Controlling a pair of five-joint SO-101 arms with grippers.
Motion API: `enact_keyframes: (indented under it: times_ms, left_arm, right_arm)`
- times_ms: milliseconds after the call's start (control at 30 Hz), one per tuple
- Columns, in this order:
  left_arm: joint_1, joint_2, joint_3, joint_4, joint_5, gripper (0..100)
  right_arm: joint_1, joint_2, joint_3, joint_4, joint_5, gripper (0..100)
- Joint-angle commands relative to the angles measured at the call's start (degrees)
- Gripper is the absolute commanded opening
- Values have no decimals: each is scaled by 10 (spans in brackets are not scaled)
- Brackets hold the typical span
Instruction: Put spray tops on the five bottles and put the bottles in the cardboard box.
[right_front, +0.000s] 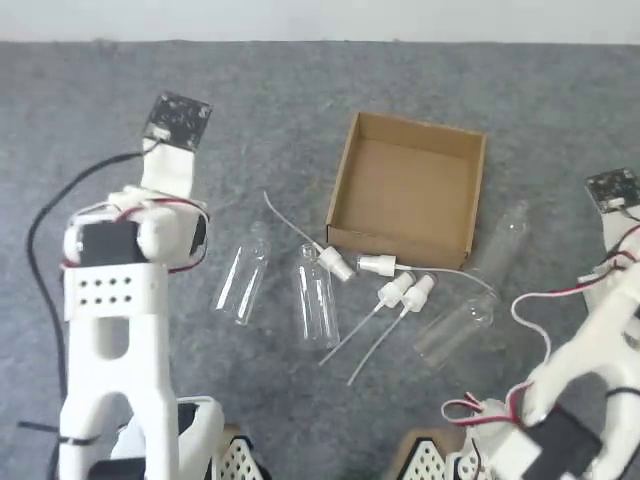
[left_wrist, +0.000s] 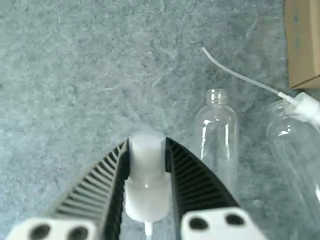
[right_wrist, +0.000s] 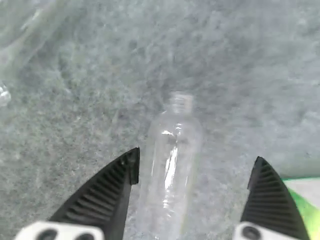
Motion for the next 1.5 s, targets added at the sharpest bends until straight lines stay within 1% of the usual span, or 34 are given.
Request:
enact_keyframes:
  times_ms: [0,200,267,333,400,767,933,1067,1200,1233,1400,1467]
  left_arm:
    - [4,-55,22,-31,25,12]
    - [4,-110,72,-49,25,12]
    - [4,-121,83,-55,25,12]
    - [4,-127,90,-57,25,12]
    - [4,-128,95,-58,25,12]
    - [4,-130,95,-55,25,12]
    - [4,-130,95,-55,25,12]
    - [4,-130,95,-54,25,12]
    - [4,-130,95,-54,25,12]
    - [4,-130,95,-54,25,12]
    - [2,-130,95,-53,25,12]
    - [3,-130,95,-53,25,12]
  right_arm:
    - [-5,48,-45,6,-3,296]
    - [11,116,-50,-24,-2,294]
    - [15,130,-50,-33,-2,263]
    - [15,141,-50,-33,-2,217]
    - [15,151,-50,-33,-2,192]
    - [28,189,-50,-34,-3,187]
    - [38,188,-50,-34,-3,131]
    - [44,189,-50,-33,-2,143]
    - [44,189,-50,-32,-2,241]
    - [44,189,-50,-32,-2,247]
    - [40,183,-50,-28,-13,202]
    - [40,182,-50,-29,-65,217]
